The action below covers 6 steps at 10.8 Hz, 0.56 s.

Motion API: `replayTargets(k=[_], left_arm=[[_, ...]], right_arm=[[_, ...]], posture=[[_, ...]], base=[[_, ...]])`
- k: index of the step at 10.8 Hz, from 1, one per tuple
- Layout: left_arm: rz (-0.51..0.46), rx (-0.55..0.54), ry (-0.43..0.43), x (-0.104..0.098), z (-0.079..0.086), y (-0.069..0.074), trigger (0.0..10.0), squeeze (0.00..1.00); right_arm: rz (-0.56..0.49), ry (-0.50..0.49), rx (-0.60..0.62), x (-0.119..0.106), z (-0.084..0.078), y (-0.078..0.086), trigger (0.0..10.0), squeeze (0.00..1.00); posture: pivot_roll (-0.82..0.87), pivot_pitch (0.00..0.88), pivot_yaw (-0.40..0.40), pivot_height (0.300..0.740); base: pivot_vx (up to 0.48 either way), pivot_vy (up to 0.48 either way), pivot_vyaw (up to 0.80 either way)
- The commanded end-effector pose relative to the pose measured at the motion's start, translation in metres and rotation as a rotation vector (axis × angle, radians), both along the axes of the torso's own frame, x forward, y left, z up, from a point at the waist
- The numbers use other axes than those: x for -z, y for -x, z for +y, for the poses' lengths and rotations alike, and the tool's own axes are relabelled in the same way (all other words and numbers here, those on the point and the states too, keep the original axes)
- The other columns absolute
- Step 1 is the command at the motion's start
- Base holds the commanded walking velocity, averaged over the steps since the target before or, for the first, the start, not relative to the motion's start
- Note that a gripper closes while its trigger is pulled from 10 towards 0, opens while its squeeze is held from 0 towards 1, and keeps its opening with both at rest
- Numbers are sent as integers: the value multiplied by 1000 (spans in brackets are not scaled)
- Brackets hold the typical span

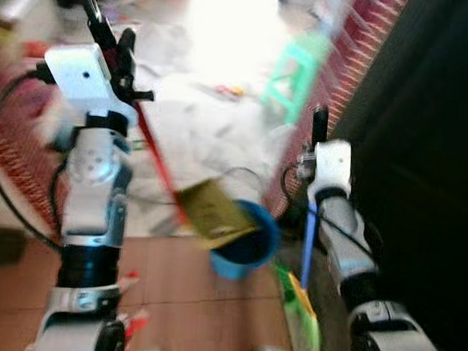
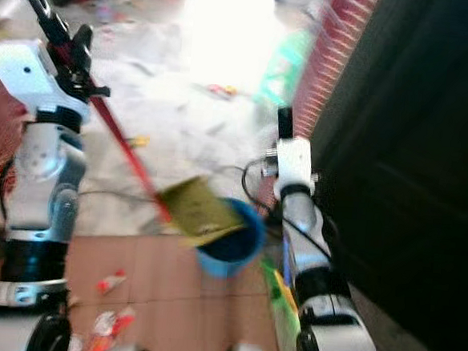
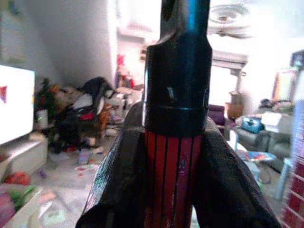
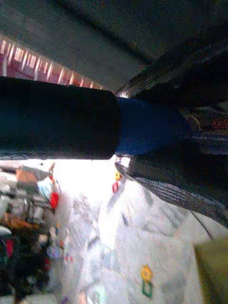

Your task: Sweep floor

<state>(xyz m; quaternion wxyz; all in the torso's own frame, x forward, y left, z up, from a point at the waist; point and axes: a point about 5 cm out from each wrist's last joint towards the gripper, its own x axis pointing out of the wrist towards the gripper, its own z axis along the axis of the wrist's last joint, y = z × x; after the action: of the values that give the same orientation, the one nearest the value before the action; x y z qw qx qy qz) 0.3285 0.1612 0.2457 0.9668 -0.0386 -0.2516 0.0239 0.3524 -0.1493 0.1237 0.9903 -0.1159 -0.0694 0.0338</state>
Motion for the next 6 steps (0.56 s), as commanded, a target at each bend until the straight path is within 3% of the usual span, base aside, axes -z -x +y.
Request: replayTargets(k=[1, 6], left_arm=[[-44, 87, -3, -8, -18, 1, 10000, 0], [-12, 219, -132, 6, -39, 1, 10000, 0]], right_arm=[[2, 10, 23, 0, -10, 0, 10000, 0], [0, 14, 27, 0, -11, 0, 10000, 0]], posture=[[-87, 7, -17, 740], [-90, 7, -17, 740]], base=[[0, 0, 0], [0, 0, 0]])
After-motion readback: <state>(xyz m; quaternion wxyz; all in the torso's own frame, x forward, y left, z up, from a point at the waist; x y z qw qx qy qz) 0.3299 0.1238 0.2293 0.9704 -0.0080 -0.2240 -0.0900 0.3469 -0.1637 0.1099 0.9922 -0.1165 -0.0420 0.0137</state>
